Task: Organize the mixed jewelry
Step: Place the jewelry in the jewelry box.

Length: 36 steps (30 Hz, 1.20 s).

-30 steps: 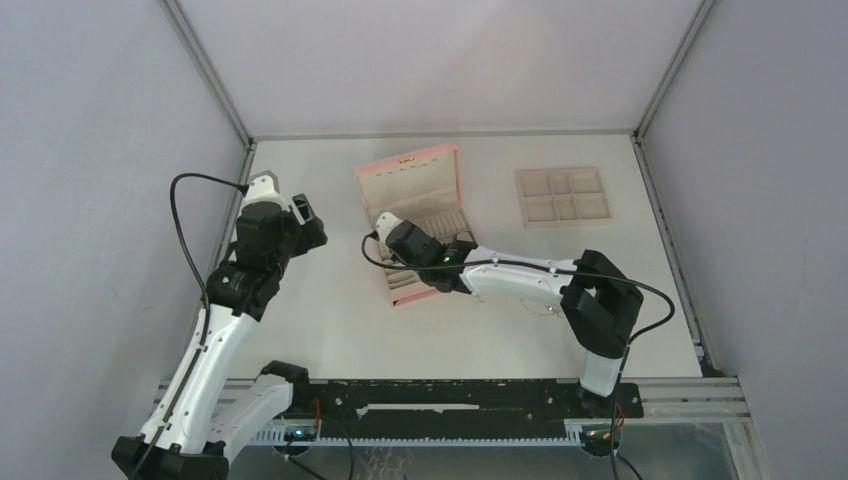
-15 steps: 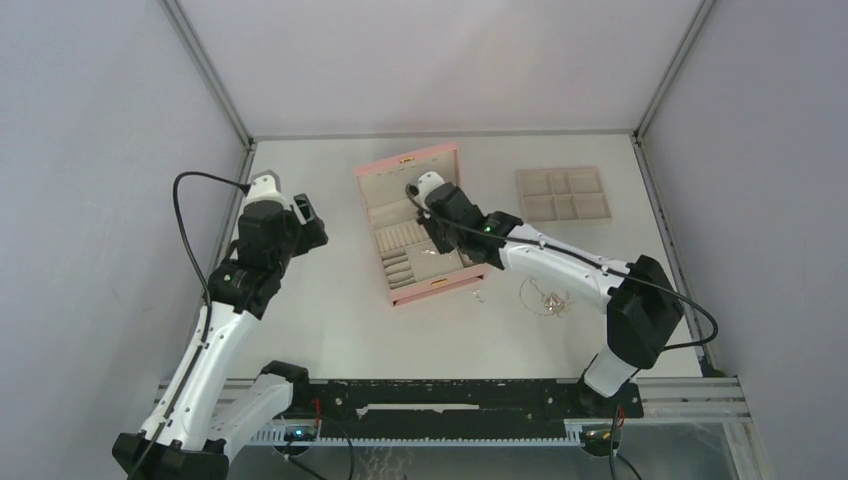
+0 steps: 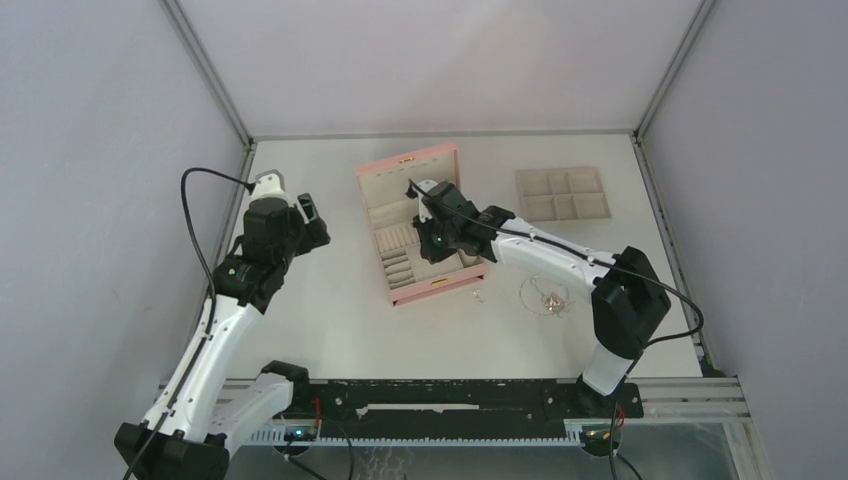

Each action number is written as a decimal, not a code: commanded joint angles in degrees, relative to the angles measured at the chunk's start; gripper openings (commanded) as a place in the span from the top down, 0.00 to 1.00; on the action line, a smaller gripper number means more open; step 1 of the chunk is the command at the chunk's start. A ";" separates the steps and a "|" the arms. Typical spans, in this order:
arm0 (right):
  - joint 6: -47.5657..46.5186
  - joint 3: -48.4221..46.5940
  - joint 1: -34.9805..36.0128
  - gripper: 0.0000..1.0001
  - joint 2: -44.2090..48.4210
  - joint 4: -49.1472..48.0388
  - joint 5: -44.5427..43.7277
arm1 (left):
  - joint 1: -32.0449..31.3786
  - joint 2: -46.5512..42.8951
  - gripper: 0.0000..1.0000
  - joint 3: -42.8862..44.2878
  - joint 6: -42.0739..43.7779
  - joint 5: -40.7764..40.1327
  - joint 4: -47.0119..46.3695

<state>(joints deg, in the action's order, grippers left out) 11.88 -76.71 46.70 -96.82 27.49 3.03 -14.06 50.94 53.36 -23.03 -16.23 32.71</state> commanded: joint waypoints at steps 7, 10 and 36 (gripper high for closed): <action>-3.95 -10.59 0.84 0.89 -6.79 5.95 -3.03 | 0.44 0.91 0.22 2.74 -0.18 0.22 -1.83; -3.80 -12.58 0.48 0.87 -8.43 6.95 -4.89 | 0.44 0.92 0.22 2.74 -0.09 0.10 -1.90; -7.31 -18.72 1.26 0.70 -16.50 10.55 -9.82 | 0.44 1.62 0.22 2.80 0.35 -0.21 -2.30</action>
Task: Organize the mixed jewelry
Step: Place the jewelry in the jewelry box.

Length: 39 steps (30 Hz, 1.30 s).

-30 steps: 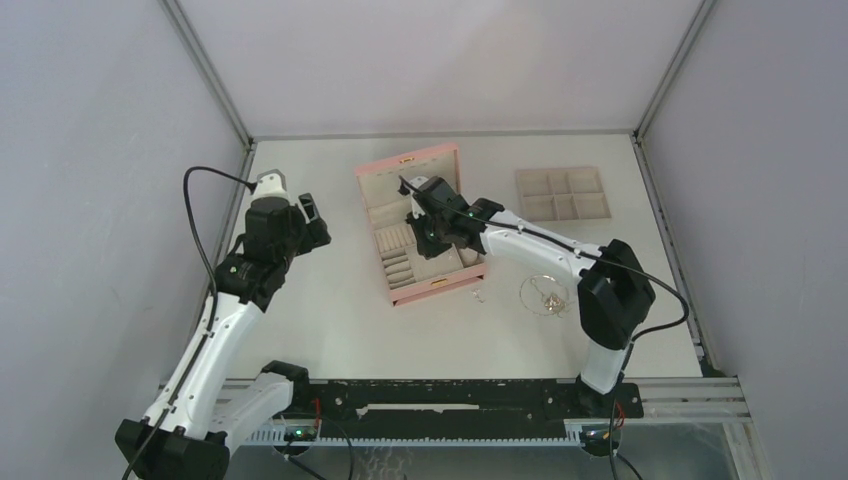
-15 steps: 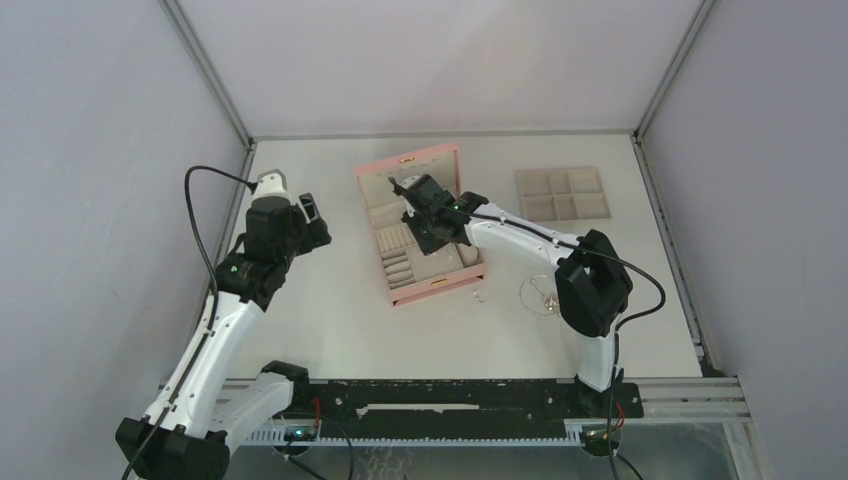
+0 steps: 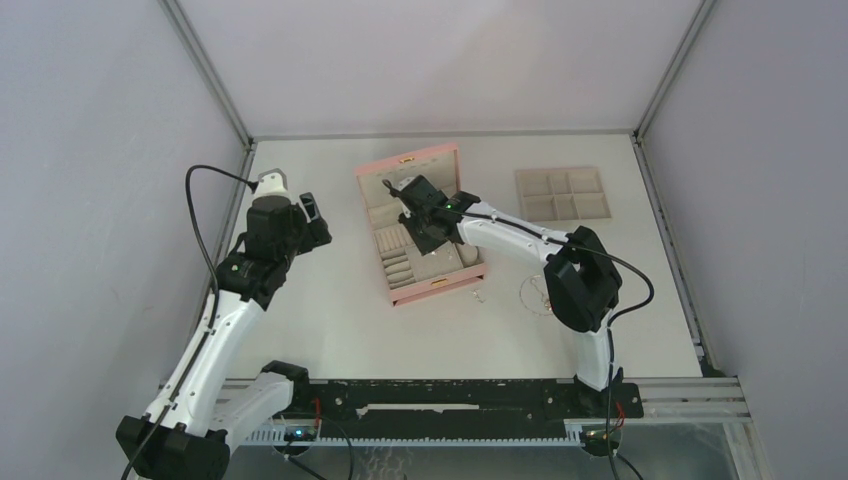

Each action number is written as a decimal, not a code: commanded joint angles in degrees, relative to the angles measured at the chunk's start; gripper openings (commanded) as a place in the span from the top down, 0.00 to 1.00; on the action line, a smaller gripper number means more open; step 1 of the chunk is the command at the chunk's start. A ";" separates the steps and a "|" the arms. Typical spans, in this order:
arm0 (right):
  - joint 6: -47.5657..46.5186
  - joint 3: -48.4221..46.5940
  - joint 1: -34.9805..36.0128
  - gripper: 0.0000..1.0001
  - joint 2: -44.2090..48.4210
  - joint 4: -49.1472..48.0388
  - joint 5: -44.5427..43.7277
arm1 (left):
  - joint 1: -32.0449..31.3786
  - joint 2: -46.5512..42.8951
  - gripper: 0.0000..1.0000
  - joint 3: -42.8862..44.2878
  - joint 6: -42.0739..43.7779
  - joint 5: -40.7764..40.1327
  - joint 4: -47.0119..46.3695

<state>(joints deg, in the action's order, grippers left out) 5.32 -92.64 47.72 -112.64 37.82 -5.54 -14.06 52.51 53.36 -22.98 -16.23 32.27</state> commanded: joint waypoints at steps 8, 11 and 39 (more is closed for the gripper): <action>0.58 -1.72 -1.32 0.70 -0.56 0.23 -0.71 | 0.44 -0.12 0.22 2.60 0.22 -0.23 -1.84; 1.06 -1.49 -1.71 0.71 -0.07 0.07 -1.20 | 0.44 -0.22 0.22 2.56 0.17 -0.21 -1.94; 5.09 1.32 -2.71 0.71 5.17 -0.34 1.32 | 0.40 -1.71 0.22 1.93 -0.37 0.93 -1.60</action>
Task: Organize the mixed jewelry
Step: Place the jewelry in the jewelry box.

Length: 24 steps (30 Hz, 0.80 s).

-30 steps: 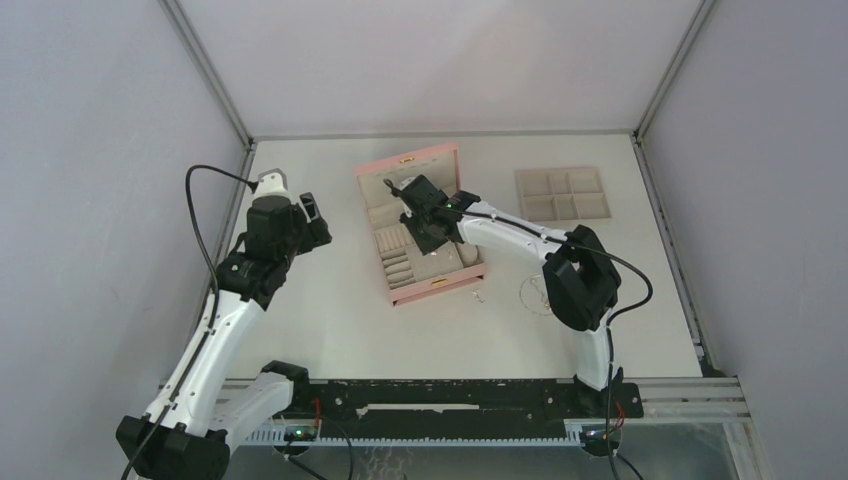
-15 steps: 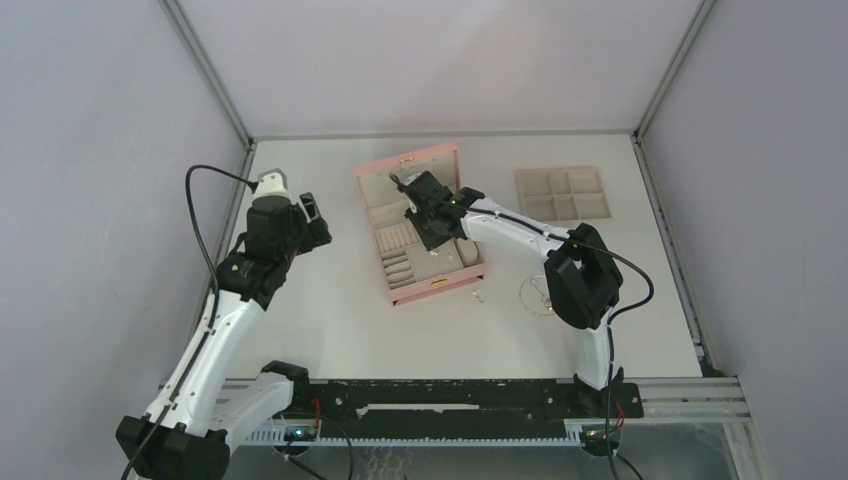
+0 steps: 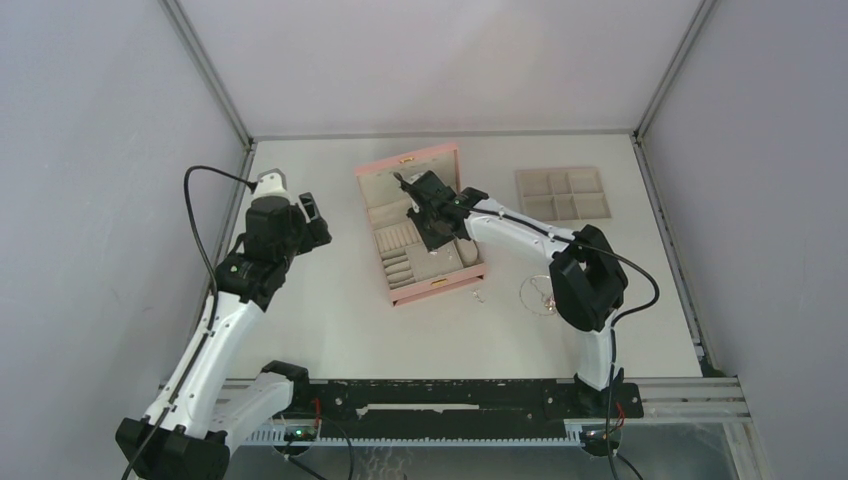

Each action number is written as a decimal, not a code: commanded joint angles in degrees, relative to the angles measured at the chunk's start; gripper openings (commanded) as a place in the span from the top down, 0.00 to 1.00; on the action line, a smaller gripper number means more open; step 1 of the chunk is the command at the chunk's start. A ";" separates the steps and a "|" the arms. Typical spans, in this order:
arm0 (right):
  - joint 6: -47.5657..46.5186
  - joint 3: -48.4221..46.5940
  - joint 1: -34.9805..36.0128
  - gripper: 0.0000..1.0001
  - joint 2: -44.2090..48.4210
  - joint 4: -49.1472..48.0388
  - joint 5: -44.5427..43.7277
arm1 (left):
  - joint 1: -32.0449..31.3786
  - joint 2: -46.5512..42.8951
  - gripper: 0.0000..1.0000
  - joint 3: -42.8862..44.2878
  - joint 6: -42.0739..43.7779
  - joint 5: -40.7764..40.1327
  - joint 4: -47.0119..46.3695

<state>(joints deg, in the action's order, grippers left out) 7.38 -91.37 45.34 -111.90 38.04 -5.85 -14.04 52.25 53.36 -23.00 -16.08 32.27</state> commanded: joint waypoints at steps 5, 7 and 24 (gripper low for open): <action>5.54 0.15 -1.01 0.71 4.42 -0.38 3.10 | 0.42 -2.07 0.22 1.71 -0.53 0.87 -1.52; 6.08 -0.05 -1.16 0.71 4.20 0.00 3.05 | 0.42 -2.44 0.22 1.61 -0.55 0.87 -1.28; 8.01 -1.41 -2.19 0.72 1.91 0.76 4.55 | 0.41 -4.29 0.22 0.68 -0.94 0.34 -0.43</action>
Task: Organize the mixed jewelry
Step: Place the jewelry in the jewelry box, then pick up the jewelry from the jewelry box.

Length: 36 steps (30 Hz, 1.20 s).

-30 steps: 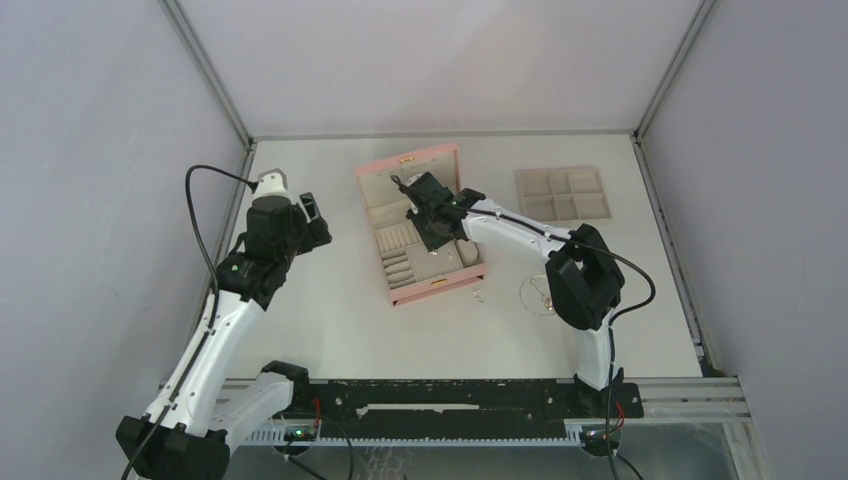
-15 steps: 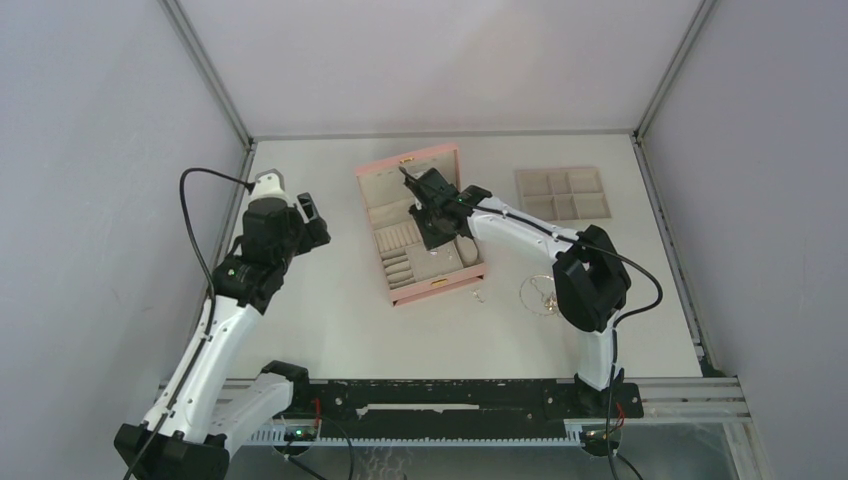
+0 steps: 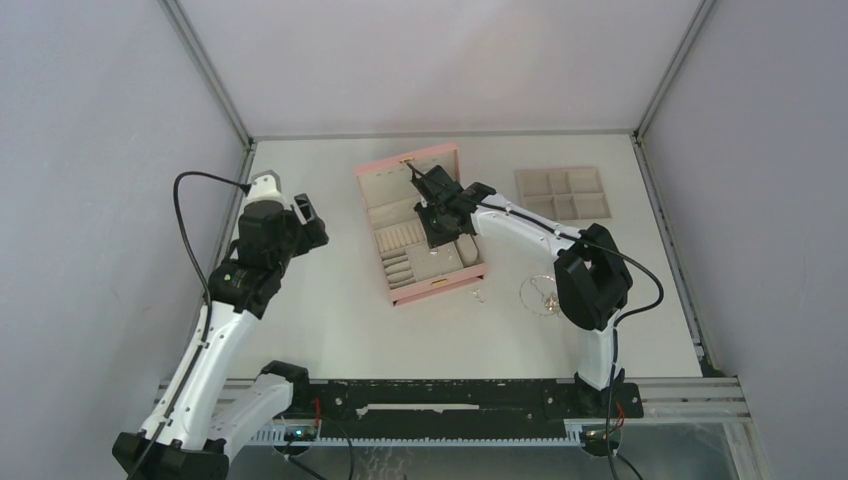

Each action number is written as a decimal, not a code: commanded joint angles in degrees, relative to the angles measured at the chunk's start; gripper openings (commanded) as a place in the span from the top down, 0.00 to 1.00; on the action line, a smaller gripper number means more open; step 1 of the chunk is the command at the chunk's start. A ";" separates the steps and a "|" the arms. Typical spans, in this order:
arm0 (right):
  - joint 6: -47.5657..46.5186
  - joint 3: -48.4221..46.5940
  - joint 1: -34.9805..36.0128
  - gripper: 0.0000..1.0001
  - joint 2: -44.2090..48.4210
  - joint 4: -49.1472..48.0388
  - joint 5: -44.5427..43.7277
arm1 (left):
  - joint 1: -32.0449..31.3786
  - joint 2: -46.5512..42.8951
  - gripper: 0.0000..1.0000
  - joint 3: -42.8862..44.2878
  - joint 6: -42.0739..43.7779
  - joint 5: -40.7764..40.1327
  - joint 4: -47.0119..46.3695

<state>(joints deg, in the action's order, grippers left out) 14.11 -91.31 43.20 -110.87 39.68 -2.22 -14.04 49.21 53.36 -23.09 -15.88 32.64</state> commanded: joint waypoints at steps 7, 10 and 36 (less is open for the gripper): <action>1.04 -2.56 0.22 0.72 -0.23 -0.84 1.60 | 0.42 -1.30 0.22 0.55 -1.06 -0.03 -0.82; 0.93 -2.97 0.22 0.72 -0.69 -0.83 1.59 | 0.40 -1.31 0.22 0.59 -1.15 -0.03 -0.80; -0.29 -4.22 1.14 0.74 -2.62 -0.33 3.86 | 0.42 -1.11 0.22 0.66 -0.70 -0.58 -0.78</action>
<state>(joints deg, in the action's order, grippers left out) 14.24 -92.86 43.75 -112.75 40.25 0.40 -14.04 48.95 53.36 -23.53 -15.92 32.77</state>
